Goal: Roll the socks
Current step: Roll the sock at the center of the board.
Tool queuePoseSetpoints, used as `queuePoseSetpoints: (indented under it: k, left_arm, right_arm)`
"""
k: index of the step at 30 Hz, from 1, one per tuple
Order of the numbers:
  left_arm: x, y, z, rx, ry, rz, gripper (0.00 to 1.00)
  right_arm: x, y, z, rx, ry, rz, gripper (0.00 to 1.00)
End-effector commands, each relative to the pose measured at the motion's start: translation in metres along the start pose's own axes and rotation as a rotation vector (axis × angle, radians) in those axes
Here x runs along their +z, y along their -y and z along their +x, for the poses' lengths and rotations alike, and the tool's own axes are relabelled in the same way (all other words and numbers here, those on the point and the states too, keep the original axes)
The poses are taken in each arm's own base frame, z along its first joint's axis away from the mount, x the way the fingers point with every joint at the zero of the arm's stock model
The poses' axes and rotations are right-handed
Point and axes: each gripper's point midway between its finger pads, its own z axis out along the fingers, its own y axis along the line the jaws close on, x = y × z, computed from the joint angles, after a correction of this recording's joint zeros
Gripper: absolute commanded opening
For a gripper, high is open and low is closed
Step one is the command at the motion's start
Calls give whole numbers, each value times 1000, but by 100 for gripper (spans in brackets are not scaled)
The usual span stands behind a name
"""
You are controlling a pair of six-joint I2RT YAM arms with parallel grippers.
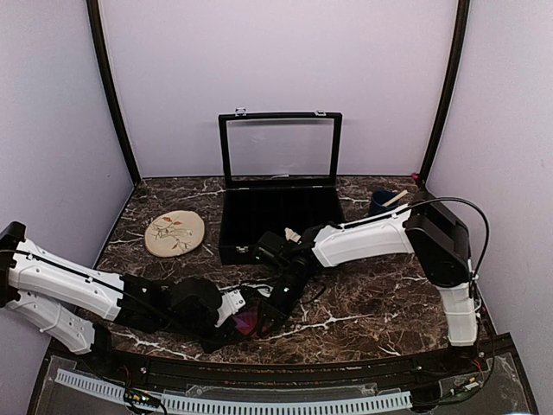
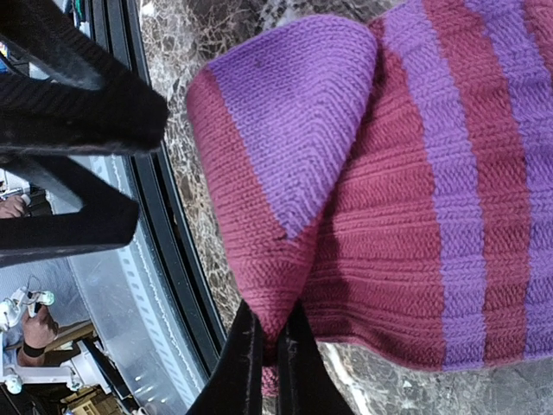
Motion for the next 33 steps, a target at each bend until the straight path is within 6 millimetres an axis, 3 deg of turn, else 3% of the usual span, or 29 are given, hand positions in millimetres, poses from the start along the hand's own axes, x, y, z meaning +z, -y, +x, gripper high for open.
queuePoseSetpoints:
  k: [1, 6, 19, 27, 33]
  left_arm:
    - [0, -5, -6, 71, 7, -57, 35]
    - [3, -8, -9, 117, 7, -94, 35]
    - [23, 7, -9, 204, -43, -29, 36]
    - [34, 2, -9, 236, -68, -68, 35]
    - [44, 1, -3, 247, -117, -83, 29]
  right_arm:
    - [-4, 0, -3, 7, -2, -34, 0]
    - [-5, 0, -1, 9, -12, -48, 0]
    - [-9, 4, 0, 16, -20, -79, 0]
    - [-10, 4, 2, 15, -35, -101, 0]
    - [-11, 6, 2, 13, -43, -112, 0]
